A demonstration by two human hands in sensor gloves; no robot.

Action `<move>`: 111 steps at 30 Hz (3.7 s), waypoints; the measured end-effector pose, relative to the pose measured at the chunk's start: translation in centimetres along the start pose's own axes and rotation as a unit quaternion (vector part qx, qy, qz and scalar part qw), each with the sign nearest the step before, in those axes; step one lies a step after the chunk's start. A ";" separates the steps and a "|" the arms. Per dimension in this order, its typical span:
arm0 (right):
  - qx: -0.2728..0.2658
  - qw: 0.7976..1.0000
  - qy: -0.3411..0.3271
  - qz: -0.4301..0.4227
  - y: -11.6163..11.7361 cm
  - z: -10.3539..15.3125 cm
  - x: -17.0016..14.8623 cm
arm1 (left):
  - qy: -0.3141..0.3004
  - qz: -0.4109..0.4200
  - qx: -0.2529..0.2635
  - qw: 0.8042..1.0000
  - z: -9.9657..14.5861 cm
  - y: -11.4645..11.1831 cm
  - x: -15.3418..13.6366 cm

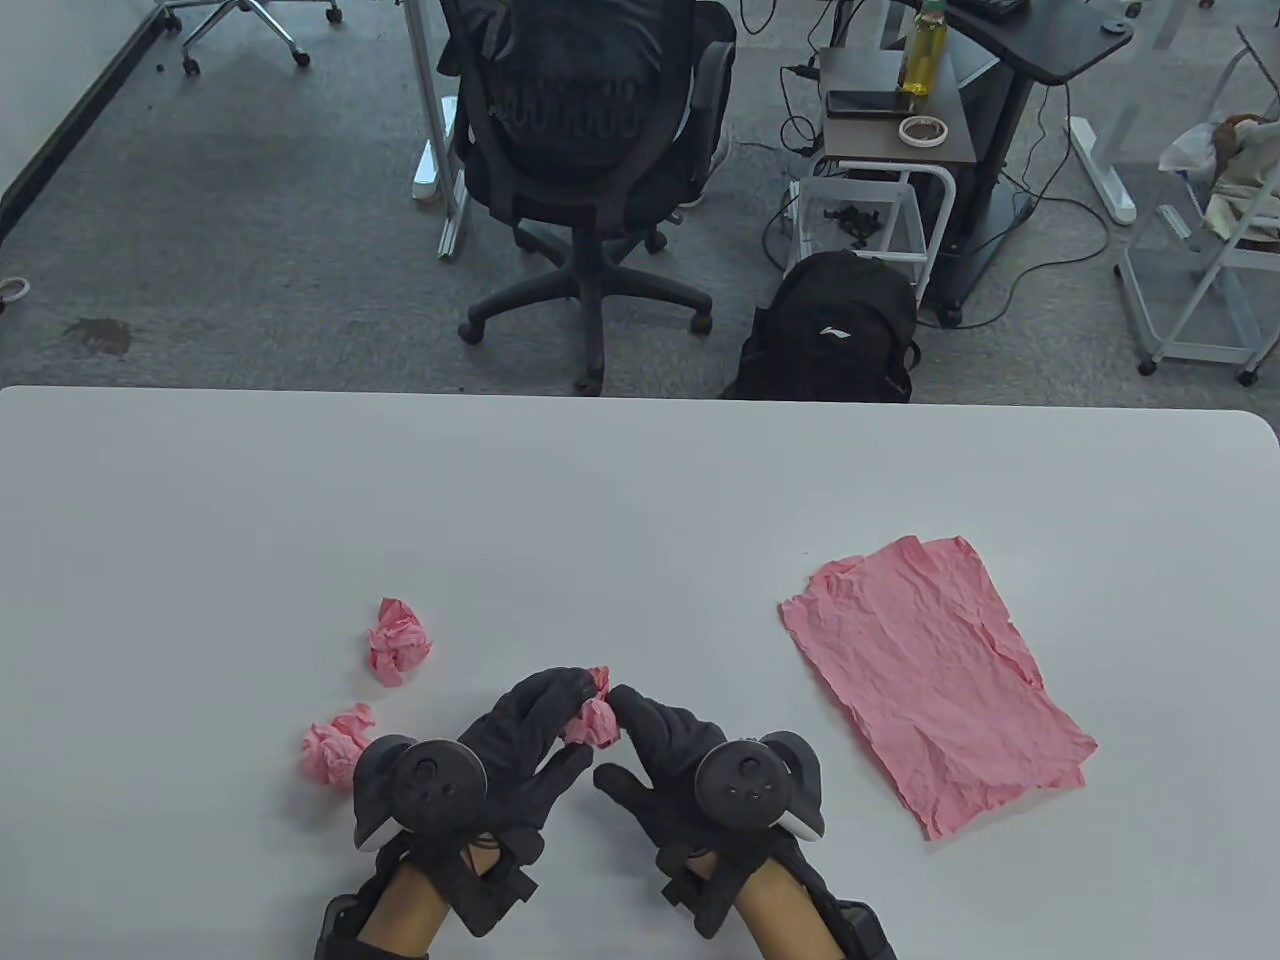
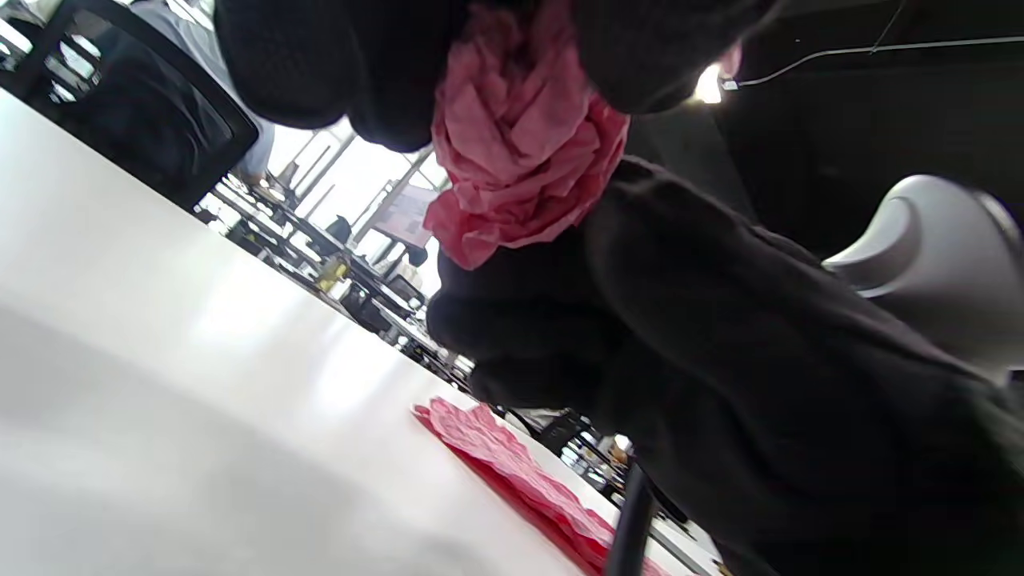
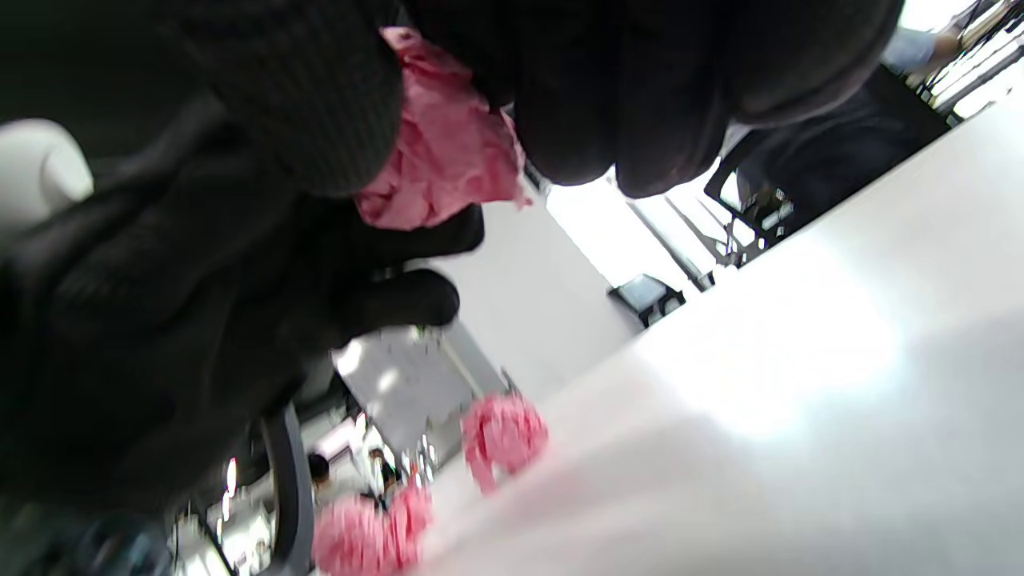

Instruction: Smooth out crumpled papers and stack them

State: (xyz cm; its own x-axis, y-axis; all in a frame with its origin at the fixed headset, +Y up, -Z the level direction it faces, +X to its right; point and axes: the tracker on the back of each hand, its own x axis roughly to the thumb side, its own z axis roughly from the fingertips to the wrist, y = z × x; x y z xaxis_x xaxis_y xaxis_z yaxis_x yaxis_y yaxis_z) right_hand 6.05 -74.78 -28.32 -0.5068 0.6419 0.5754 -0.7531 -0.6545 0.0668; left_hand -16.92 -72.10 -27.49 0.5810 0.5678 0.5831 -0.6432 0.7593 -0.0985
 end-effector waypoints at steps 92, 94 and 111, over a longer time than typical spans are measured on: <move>-0.049 0.989 0.022 -0.137 -0.1 -0.1 -0.2 | 0.084 0.238 -0.058 0.966 0.0 -1.1 -4.1; -0.049 0.989 0.030 -0.139 0.0 -0.1 -0.4 | 0.081 0.212 -0.055 0.972 0.0 -1.2 -3.8; -0.085 0.972 0.025 -0.218 -0.1 -0.4 0.5 | 0.096 0.264 -0.028 0.959 0.1 -0.6 -4.0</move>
State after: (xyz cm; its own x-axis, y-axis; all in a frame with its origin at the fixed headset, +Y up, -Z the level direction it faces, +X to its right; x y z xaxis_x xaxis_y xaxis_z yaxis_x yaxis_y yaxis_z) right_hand 5.67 -74.25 -28.37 -0.1400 0.8649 0.4821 -0.9572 -0.2428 0.1578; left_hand -18.89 -74.86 -29.64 0.2659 0.9221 0.2811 -0.8486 0.3622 -0.3855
